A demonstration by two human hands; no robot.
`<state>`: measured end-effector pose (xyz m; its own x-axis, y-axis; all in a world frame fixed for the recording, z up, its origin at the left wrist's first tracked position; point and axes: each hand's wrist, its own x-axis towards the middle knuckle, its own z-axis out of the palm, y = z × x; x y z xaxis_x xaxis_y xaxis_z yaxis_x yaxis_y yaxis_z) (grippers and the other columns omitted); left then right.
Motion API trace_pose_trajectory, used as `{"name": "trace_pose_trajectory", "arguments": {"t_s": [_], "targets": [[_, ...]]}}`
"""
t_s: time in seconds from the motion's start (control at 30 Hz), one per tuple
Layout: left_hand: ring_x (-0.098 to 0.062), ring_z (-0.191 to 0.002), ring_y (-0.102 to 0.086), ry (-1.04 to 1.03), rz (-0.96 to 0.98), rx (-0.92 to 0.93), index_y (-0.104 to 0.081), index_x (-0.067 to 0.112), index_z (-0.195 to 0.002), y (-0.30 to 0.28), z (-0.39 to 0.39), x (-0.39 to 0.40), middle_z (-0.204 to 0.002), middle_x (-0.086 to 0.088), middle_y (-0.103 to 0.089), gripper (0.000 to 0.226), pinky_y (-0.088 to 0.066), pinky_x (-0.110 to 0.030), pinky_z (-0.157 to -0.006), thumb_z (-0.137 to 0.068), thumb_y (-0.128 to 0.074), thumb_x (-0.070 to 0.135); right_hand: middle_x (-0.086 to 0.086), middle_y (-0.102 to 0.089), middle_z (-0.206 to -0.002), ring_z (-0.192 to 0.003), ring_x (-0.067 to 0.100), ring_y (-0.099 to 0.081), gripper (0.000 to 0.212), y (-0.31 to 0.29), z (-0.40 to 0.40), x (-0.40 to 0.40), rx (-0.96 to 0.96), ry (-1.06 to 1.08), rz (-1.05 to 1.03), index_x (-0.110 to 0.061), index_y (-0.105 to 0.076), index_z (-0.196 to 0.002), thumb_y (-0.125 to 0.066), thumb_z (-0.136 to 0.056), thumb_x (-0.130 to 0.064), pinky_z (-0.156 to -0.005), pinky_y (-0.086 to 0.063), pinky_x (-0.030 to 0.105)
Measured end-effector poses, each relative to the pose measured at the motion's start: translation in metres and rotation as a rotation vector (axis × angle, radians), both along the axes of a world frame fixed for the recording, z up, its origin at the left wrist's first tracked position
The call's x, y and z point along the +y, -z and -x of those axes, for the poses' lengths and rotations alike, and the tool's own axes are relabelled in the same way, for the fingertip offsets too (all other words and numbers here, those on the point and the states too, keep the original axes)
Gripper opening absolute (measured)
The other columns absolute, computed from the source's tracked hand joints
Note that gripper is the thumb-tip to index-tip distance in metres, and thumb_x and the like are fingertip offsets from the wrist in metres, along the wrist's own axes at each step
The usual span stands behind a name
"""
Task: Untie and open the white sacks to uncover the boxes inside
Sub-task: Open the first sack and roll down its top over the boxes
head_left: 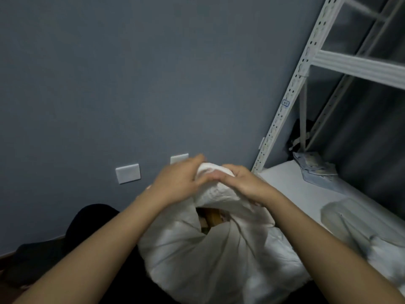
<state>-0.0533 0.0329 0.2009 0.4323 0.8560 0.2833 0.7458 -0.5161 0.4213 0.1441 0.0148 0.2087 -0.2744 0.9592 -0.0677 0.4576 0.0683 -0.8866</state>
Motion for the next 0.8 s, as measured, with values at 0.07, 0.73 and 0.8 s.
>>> {"name": "trace_pose_trajectory", "arguments": {"t_s": [0.07,0.73,0.8], "targets": [[-0.016,-0.074,-0.057,0.006,0.07,-0.134,-0.054,0.026,-0.079,-0.003,0.004,0.007,-0.07,0.007,-0.057,0.037,-0.045,-0.034,-0.067,-0.089,-0.044,0.061,0.004,-0.064,-0.093,-0.083,0.012,-0.061,0.029,-0.003,-0.002,0.003,0.106,-0.013,0.038,-0.013,-0.062,-0.114,-0.066,-0.088,-0.025,-0.073,-0.048,0.019],[-0.026,-0.091,-0.059,-0.011,0.113,-0.03,-0.054,0.02,-0.075,-0.007,0.023,0.047,-0.085,-0.004,-0.062,0.04,-0.041,-0.032,-0.071,-0.093,-0.044,0.055,-0.001,-0.07,-0.094,-0.084,0.005,-0.063,0.02,0.03,-0.01,0.021,-0.03,0.158,-0.195,-0.012,-0.069,-0.104,-0.07,-0.086,-0.021,-0.075,-0.047,0.017],[-0.02,-0.092,-0.056,0.068,-0.019,0.043,-0.055,0.024,-0.083,-0.003,0.025,0.049,-0.093,-0.001,-0.06,0.048,-0.039,-0.031,-0.071,-0.082,-0.041,0.07,-0.004,-0.069,-0.086,-0.078,0.001,-0.061,0.011,0.039,-0.009,0.018,0.061,0.194,-0.26,-0.013,-0.071,-0.097,-0.066,-0.089,-0.018,-0.072,-0.045,0.015]]}}
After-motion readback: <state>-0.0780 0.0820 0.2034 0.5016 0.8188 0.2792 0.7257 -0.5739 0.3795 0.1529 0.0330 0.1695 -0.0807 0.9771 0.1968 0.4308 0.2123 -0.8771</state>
